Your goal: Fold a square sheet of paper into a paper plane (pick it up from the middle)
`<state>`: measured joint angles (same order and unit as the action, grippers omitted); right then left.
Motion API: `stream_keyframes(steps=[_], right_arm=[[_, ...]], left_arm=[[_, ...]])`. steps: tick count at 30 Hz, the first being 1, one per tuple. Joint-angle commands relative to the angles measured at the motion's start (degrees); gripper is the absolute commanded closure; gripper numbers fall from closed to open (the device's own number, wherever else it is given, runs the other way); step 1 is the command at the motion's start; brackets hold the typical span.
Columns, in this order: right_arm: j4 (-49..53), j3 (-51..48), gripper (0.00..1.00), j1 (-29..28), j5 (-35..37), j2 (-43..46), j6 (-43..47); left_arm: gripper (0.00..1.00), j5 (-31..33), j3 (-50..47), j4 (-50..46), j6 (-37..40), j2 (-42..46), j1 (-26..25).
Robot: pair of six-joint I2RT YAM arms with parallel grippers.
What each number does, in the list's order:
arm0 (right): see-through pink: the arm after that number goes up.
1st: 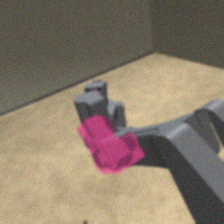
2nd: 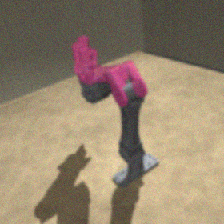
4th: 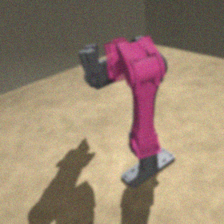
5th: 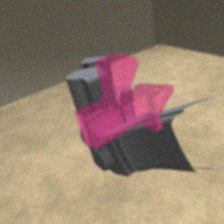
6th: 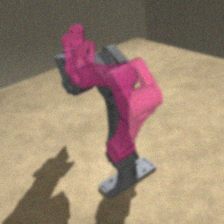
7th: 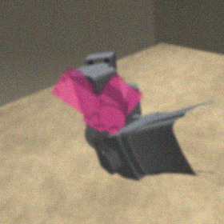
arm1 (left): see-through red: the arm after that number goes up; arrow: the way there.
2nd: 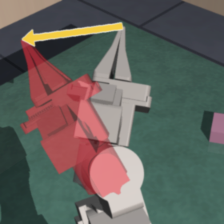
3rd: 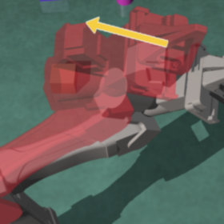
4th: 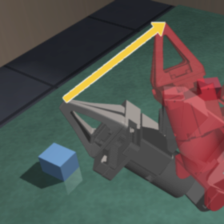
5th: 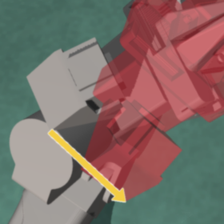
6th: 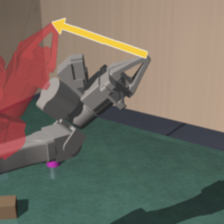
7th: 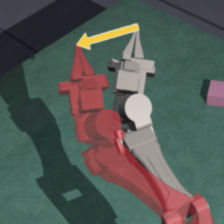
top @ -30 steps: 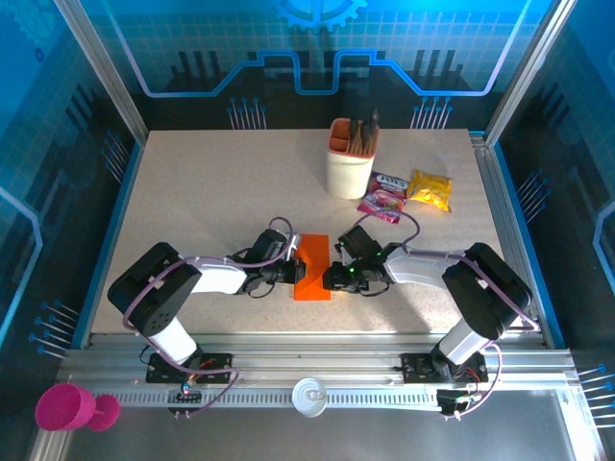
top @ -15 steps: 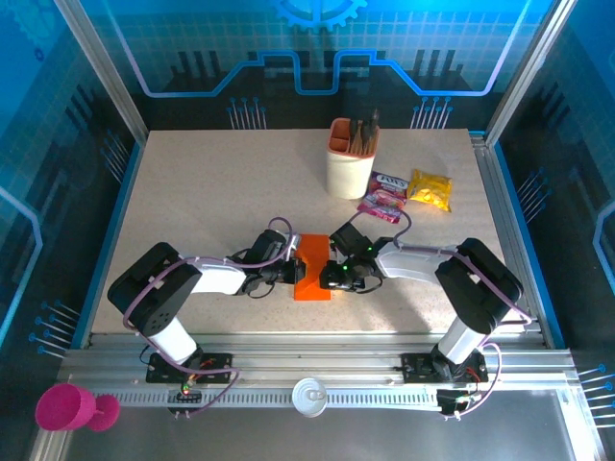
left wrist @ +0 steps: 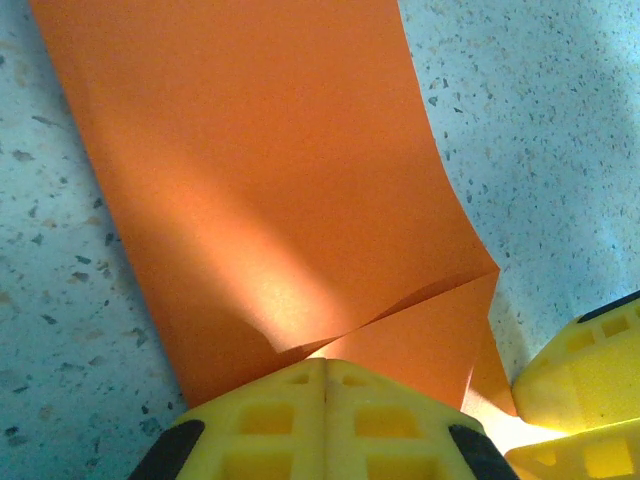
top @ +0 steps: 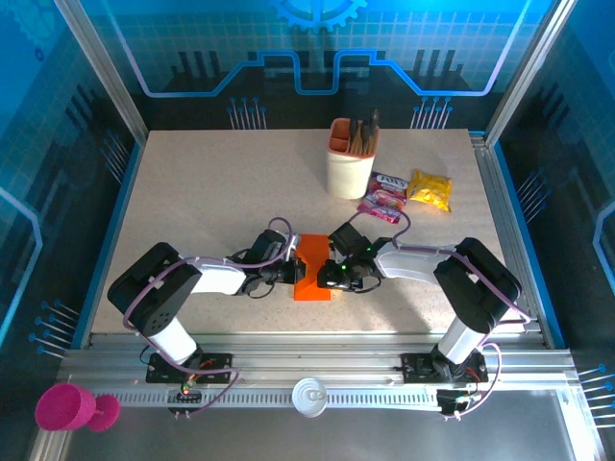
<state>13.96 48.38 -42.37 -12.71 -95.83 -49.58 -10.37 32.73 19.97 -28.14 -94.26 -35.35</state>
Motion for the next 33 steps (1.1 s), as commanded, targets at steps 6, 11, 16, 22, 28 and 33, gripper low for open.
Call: stream_keyframes(steps=[6, 11, 16, 22, 28, 33], right_arm=[[-16.96, 2.49, 0.62, -1.94, -5.4, -2.44, -1.63], [-19.04, 1.71, 0.6, -0.97, -5.98, -2.55, -2.07], [-23.4, -1.69, 0.57, 0.6, -6.21, -2.91, -3.33], [-26.38, -4.64, 0.55, 3.1, -5.6, -2.72, -2.75], [-27.93, -5.93, 0.54, 5.66, -6.27, -3.19, -1.47], [-28.11, -5.58, 0.55, 6.6, -7.72, -4.11, -0.82]], left_arm=[[1.0, -1.32, -0.91, -1.86, 0.31, -0.02, 0.35], [1.0, -1.32, -0.84, -1.95, 0.37, -0.2, 0.37], [1.0, -1.33, -0.82, -2.12, 0.43, -0.22, 0.37], [1.0, -1.23, -0.85, -2.54, 0.7, 0.06, 0.37], [1.0, -1.25, -0.92, -2.73, 0.62, 0.17, 0.37], [1.0, -1.11, -0.78, -3.21, 0.8, 0.21, 0.38]])
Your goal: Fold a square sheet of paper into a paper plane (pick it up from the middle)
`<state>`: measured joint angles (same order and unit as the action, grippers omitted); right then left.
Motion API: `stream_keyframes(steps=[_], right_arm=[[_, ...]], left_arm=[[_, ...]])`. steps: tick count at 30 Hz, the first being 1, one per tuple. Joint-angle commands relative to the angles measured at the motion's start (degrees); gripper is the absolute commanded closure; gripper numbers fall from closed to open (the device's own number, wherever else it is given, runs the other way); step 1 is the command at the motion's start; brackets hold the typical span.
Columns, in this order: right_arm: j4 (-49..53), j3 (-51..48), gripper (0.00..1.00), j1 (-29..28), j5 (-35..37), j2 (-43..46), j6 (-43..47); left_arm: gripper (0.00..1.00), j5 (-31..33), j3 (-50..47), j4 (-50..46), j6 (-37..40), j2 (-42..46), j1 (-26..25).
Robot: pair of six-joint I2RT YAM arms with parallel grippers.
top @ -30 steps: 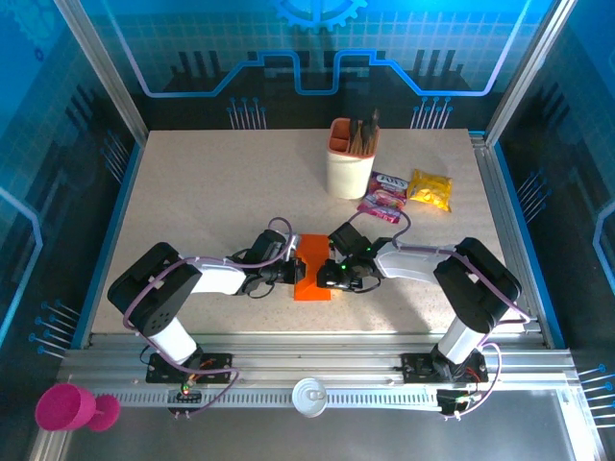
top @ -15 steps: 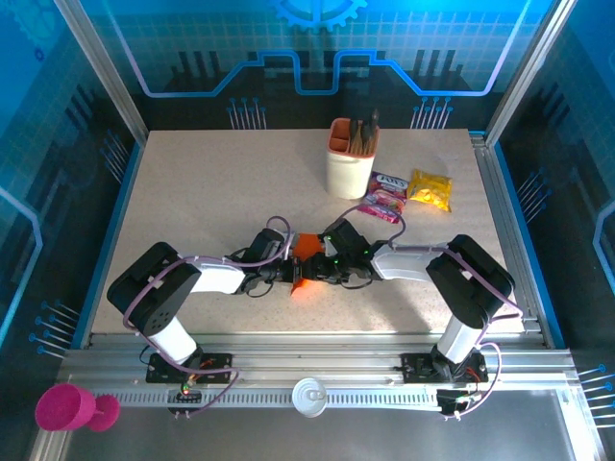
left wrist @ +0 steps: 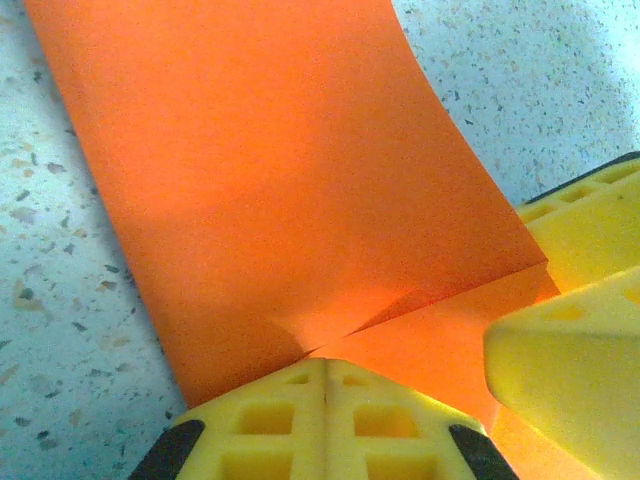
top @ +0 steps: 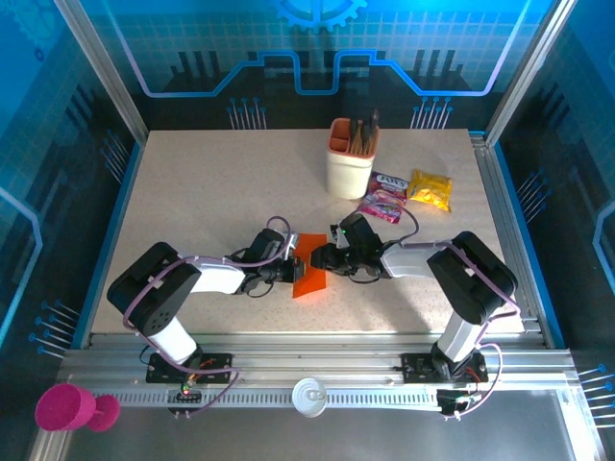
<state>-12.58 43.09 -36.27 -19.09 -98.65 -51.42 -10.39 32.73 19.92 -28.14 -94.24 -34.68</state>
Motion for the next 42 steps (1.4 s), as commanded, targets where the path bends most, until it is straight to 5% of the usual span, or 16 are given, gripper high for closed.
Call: stream_keyframes(steps=[1, 5, 10, 14, 18, 21, 27, 35, 42], right_arm=[[-1.64, -0.28, 0.56, 0.5, -1.6, -1.45, 1.1], [-2.48, -1.22, 0.59, 0.34, -2.3, -2.21, 0.85], [-4.46, -2.21, 1.0, 0.55, -2.92, -2.85, 0.08], [-3.16, -2.97, 1.0, 0.76, -2.22, 0.95, 0.37], [8.59, -2.42, 1.0, 0.76, 2.75, 9.68, 2.47], [22.31, 1.02, 1.0, 0.33, 10.38, 17.19, 5.96], [49.88, 13.26, 1.0, -1.57, 31.17, 24.61, 13.58], [72.4, 24.69, 1.0, -5.97, 64.48, 17.24, 13.67], [80.67, 30.05, 1.0, -10.45, 73.15, 0.05, 5.85]], left_arm=[[1.0, -1.05, -0.68, -3.18, 0.81, 0.27, -0.3], [1.0, -1.03, -0.68, -3.41, 0.72, 0.39, -0.3], [1.0, -1.48, -0.32, -3.57, -1.48, 2.96, -0.29], [1.0, -0.1, -0.36, -2.89, -7.62, 8.43, 0.29], [0.74, 4.69, -1.69, -3.59, -13.03, 16.29, 1.51], [0.48, 7.48, -3.03, -5.93, -15.34, 22.11, 2.7], [0.23, 11.58, -3.38, -14.47, -13.87, 31.08, 3.64], [0.15, 17.33, -3.27, -27.83, -13.81, 42.03, 3.96], [0.15, 17.1, -1.97, -36.31, -15.67, 48.94, 4.09]])
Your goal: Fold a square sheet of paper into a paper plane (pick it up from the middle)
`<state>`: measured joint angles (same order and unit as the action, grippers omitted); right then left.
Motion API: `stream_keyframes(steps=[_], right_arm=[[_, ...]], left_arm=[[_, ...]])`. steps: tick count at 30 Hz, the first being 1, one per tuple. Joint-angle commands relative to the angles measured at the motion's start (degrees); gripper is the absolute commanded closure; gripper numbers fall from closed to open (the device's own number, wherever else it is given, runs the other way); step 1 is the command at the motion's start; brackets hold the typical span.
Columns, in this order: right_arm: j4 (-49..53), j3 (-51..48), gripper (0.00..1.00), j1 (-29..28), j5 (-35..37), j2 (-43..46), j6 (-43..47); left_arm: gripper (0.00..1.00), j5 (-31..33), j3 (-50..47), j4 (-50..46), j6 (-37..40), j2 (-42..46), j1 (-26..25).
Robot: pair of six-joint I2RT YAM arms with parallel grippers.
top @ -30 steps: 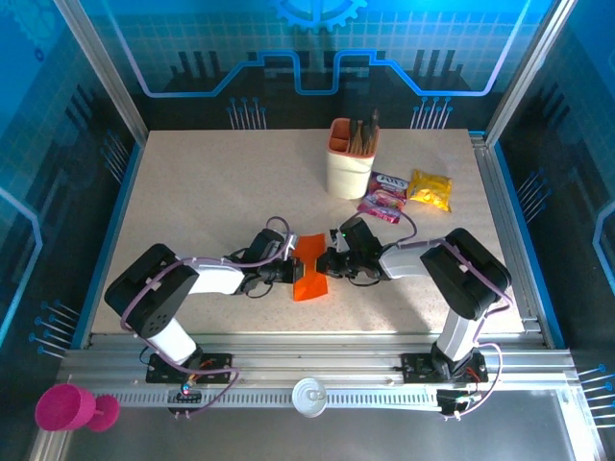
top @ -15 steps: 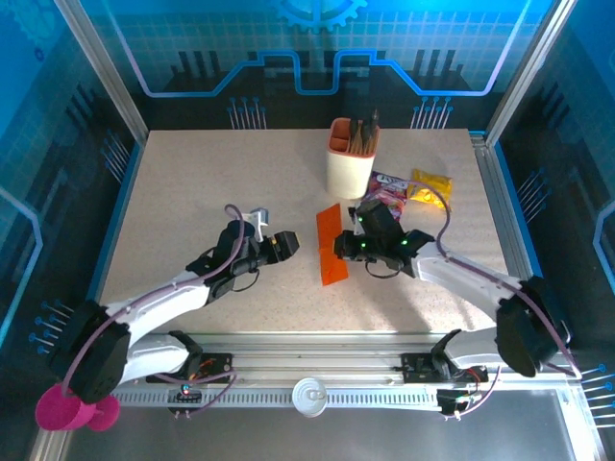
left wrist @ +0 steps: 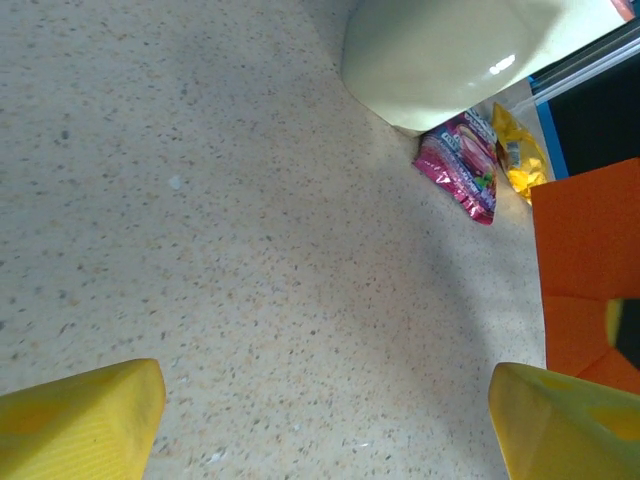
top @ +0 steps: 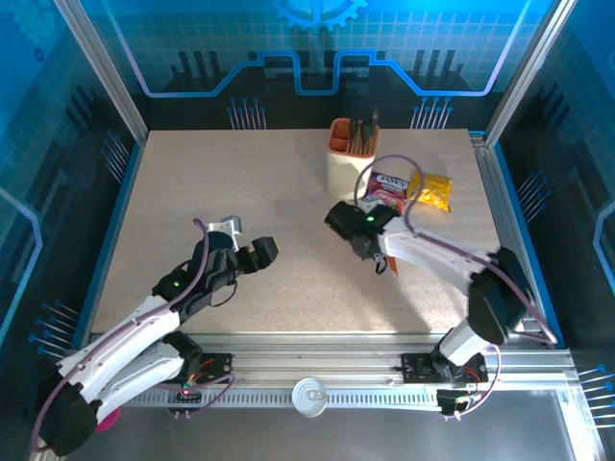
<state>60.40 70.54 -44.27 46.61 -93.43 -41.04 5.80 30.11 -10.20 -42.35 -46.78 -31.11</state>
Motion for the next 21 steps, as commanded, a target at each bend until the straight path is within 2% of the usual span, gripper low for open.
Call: stream_keyframes(steps=[1, 9, 10, 12, 13, 16, 19, 21], right_arm=[[7.8, 3.59, 1.0, -3.55, 6.66, -8.12, -5.65], [-1.32, 11.59, 1.0, -12.7, -6.6, -23.08, -10.14], [-3.6, 12.65, 0.97, -13.39, -9.08, -24.2, -10.25], [-7.57, 14.47, 0.72, -14.6, -13.53, -25.47, -10.56], [-10.45, 15.18, 0.62, -14.92, -16.49, -25.38, -10.47], [-19.17, 12.17, 0.49, -14.79, -22.57, -20.91, -10.52], [-27.48, 4.77, 0.43, -13.17, -27.42, -12.66, -9.87], [-33.06, -1.53, 0.43, -11.04, -31.59, -6.72, -9.0]], left_arm=[[0.15, 0.69, 1.03, -7.01, -1.66, 1.87, 0.53], [0.15, -0.57, 4.28, -9.43, -2.55, 1.41, 0.97], [0.15, -0.79, 5.02, -10.02, -2.48, 0.93, 1.05], [0.15, -0.65, 6.51, -11.55, -2.26, 0.16, 1.19], [0.15, -0.46, 7.29, -12.39, -2.21, 0.02, 1.18], [0.14, -0.11, 9.4, -14.76, -1.64, -0.22, 1.49], [0.14, -0.09, 12.33, -17.23, -0.32, -1.74, 1.76], [0.13, -0.68, 14.57, -18.42, 0.53, -3.41, 1.8]])
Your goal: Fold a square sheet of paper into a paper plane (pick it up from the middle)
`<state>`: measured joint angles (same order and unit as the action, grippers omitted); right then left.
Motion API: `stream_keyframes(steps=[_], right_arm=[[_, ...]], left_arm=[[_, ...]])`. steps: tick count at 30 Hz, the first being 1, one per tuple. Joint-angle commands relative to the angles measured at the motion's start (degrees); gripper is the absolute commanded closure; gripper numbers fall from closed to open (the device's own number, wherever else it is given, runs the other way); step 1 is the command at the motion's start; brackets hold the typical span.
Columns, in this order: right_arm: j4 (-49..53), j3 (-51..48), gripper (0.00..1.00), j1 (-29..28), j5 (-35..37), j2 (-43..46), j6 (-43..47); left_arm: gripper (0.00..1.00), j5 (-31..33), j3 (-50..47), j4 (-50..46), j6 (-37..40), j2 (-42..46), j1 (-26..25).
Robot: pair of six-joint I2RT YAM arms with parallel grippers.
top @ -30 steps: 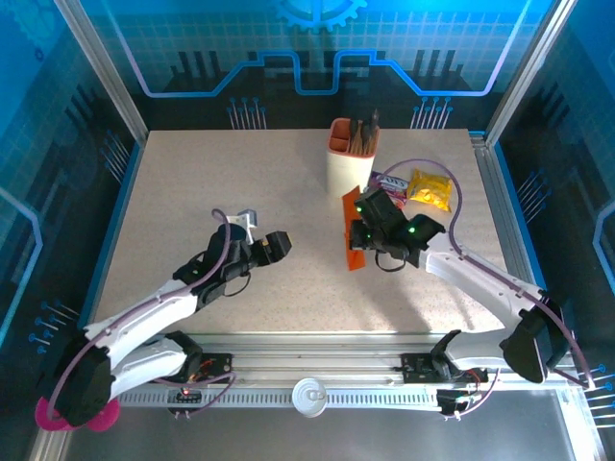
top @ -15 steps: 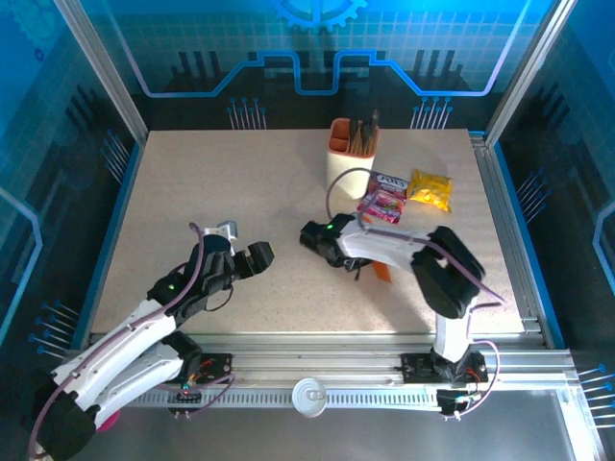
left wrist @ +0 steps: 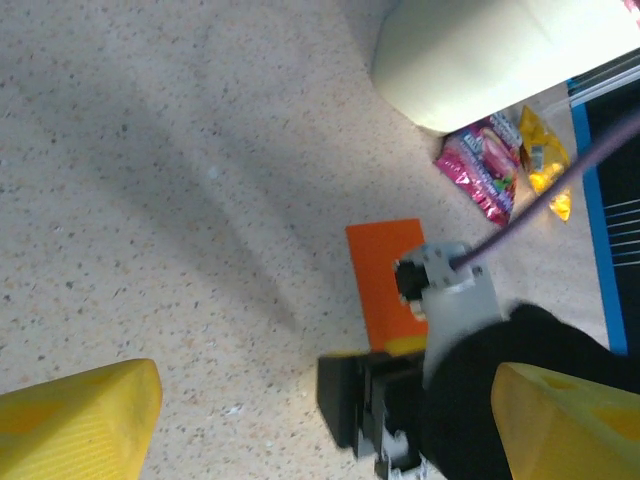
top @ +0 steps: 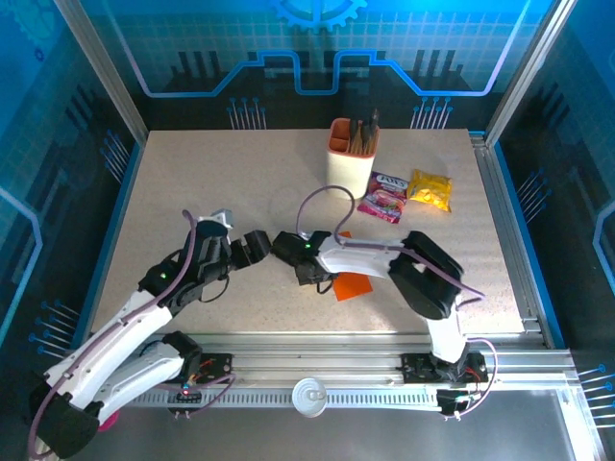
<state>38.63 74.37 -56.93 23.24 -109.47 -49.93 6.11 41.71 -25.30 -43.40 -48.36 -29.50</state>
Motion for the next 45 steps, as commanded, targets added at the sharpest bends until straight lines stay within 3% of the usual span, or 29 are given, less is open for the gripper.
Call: stream_keyframes(steps=[1, 6, 9, 12, 23, 31, 39, 45], right_arm=[[-13.49, -8.65, 0.44, 2.97, -10.08, 12.03, -0.1], [-26.7, -25.49, 0.6, 12.42, -20.97, 23.72, 2.87], [-34.31, -33.66, 0.79, 20.37, -31.18, 27.94, 4.35], [-38.18, -38.71, 1.0, 26.08, -36.6, 30.89, 5.48], [-39.93, -47.12, 1.0, 33.63, -40.62, 35.69, 6.01], [-47.67, -50.07, 1.0, 36.8, -45.38, 28.42, 5.33], [-53.74, -54.5, 1.0, 35.65, -45.33, 24.85, -0.12], [-53.22, -48.68, 1.0, 26.82, -39.18, 24.17, -6.94]], left_arm=[[0.12, -0.91, 4.18, -4.21, 1.81, -2.63, 0.31], [0.09, -2.26, 11.6, -7.66, 6.0, -6.48, 0.93], [0.07, -2.86, 17.17, -11.26, 9.23, -9.59, 1.45], [0.04, -3.12, 21.13, -14.08, 11.83, -11.7, 2.11], [0.0, -9.35, 21.35, -11.84, 14.75, -14.88, 4.6], [0.0, -12.43, 15.85, -4.79, 11.67, -17.02, 4.71], [0.0, -13.14, 10.12, 1.45, 8.58, -17.37, 4.66], [0.0, -14.72, 5.9, 6.69, 5.23, -19.11, 4.58]])
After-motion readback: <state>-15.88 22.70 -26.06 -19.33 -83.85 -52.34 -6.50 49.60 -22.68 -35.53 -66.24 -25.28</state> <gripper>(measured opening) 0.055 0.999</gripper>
